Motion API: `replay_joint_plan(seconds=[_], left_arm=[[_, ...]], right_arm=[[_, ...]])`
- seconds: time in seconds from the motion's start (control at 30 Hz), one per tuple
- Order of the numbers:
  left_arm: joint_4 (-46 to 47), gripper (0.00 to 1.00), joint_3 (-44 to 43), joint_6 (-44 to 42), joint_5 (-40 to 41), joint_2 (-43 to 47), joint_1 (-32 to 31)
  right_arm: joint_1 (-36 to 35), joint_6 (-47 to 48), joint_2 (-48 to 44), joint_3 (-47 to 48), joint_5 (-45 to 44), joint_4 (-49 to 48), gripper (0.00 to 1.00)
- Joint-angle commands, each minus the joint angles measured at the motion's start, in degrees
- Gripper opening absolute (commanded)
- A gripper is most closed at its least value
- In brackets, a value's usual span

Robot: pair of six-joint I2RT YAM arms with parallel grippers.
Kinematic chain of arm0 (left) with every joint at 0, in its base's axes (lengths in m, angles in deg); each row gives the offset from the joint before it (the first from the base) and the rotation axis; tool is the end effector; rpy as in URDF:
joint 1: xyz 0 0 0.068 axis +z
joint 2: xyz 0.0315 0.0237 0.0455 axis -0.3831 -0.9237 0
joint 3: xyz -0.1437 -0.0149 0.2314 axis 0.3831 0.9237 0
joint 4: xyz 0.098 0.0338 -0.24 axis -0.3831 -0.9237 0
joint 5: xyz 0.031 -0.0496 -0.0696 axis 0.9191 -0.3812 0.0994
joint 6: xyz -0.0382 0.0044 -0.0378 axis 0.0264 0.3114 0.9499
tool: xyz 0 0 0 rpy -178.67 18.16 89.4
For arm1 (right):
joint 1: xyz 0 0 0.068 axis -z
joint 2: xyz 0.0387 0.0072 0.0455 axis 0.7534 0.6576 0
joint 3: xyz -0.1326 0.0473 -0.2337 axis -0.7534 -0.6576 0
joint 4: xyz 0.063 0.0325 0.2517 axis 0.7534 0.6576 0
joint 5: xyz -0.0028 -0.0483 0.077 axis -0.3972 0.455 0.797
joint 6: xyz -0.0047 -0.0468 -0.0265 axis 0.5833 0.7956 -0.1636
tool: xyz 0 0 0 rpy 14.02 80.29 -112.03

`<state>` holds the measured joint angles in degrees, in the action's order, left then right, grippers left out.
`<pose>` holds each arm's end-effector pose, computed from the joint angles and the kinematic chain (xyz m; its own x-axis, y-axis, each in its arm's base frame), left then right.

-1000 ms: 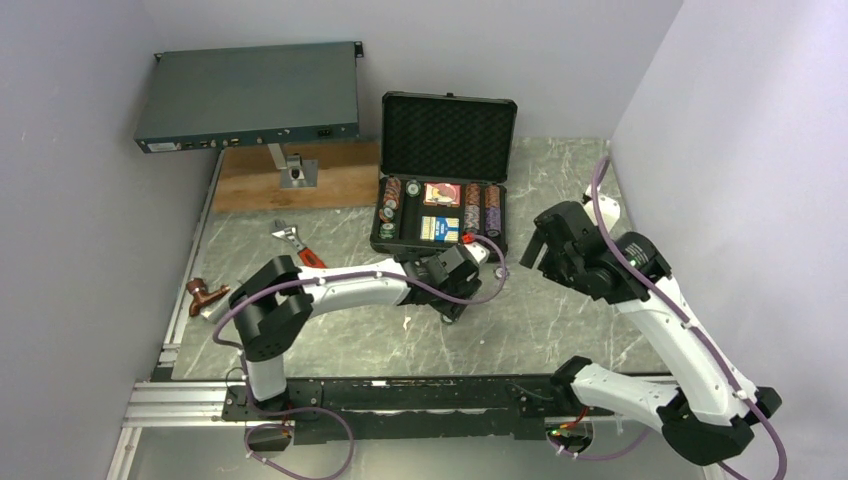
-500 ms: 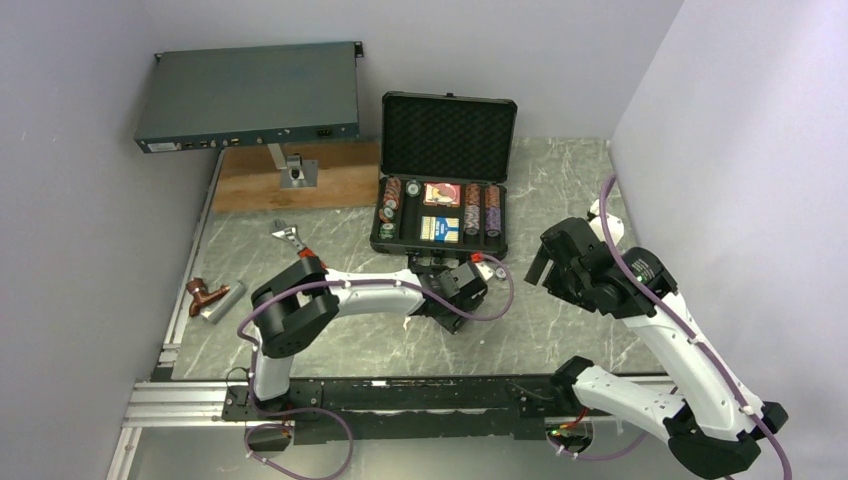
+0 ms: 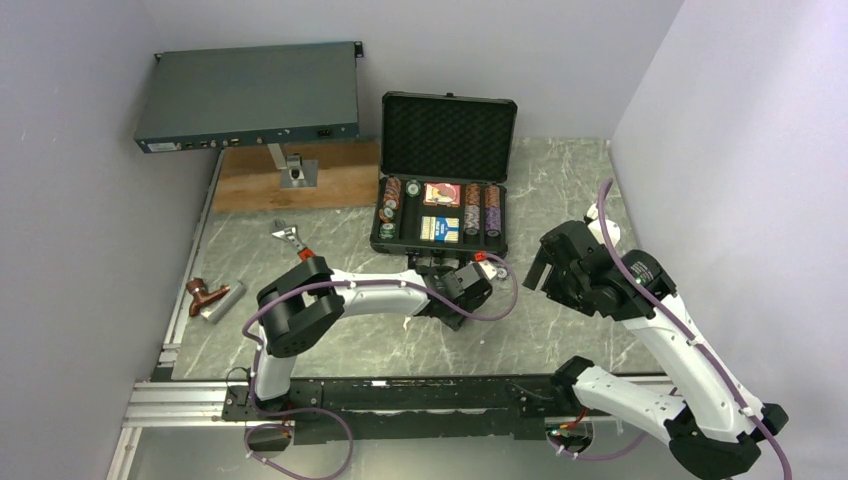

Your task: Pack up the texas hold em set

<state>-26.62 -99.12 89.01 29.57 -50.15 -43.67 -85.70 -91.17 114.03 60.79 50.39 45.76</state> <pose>0.1681 -0.3623 0.1643 -0.6454 0.5720 -0.5062 0.6629 0.7487 0.0009 0.1036 0.0596 0.3639 -0.7127 0.4290 -0.5550 0.3823 0.9009 0.2055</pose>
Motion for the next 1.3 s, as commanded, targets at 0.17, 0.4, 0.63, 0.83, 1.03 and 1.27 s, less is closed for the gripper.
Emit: replay_joint_plan(seconds=[0.17, 0.4, 0.63, 0.83, 1.03, 1.27], left_arm=[[-1.1, 0.56, 4.2, 2.6, 3.3, 1.2, -0.1], [-1.2, 0.44, 4.2, 2.5, 2.5, 0.5, -0.2], [-2.7, 0.35, 3.7, 2.5, 3.7, 1.9, -0.1], [-5.1, 0.31, 0.5, 2.0, 4.2, 3.2, -0.1], [-6.6, 0.31, -1.7, 1.6, 5.4, 5.1, 0.1], [-7.7, 0.31, -3.5, 1.4, 6.4, 6.7, 0.6]], right_arm=[[0.2, 0.2, -1.6, -0.7, 0.5, 0.7, 0.82], [0.2, -1.1, -3.2, -1.8, 0.7, 1.2, 0.82], [0.2, -2.3, -4.5, -1.7, -0.2, 2.5, 0.82], [0.1, -3.4, -5.2, -2.2, 0.3, 2.1, 0.81], [0.2, -3.4, -4.8, -2.1, 0.3, 1.5, 0.81], [0.2, -3.3, -4.3, -2.4, 0.6, 0.5, 0.81]])
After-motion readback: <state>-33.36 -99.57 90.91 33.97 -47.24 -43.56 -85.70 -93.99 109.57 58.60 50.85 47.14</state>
